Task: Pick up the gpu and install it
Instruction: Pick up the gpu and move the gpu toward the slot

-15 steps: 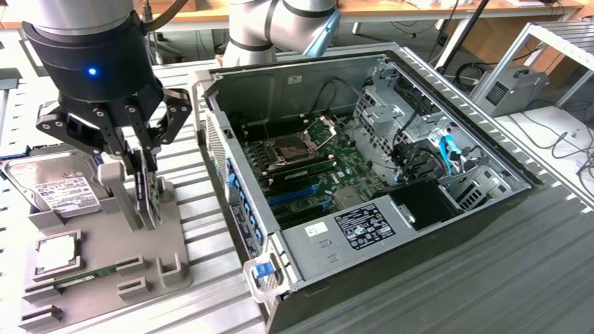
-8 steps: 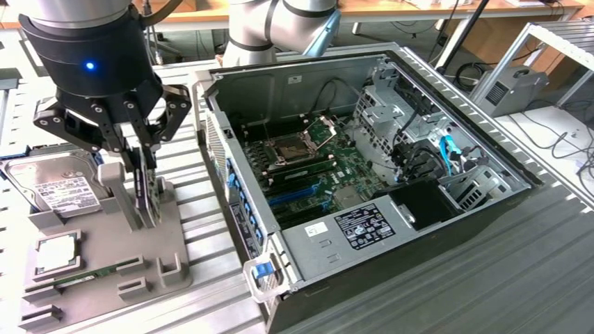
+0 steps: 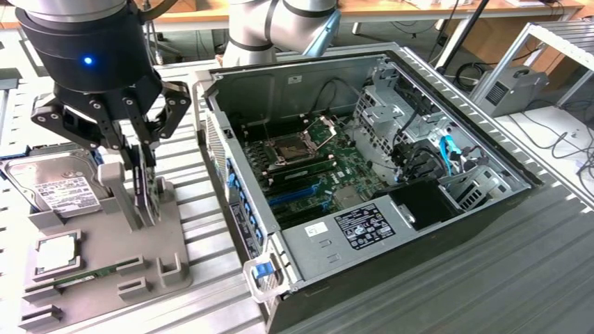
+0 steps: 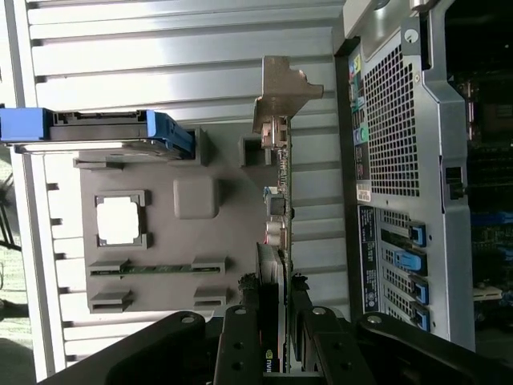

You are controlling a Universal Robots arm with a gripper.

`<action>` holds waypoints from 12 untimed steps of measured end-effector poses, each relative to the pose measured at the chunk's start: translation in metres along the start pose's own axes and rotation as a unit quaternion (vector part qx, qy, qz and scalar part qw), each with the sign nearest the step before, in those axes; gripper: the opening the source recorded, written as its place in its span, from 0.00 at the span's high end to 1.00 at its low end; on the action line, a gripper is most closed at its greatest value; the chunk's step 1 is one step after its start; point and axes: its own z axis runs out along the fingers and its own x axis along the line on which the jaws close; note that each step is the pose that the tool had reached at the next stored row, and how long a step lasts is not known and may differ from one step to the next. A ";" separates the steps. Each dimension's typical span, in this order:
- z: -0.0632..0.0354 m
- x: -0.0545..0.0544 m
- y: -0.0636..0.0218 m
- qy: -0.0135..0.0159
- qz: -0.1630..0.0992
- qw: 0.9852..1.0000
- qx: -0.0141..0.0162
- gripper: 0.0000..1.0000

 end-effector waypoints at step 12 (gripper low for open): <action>-0.0096 0.000 0.0002 0.000 0.000 1.000 0.000 0.74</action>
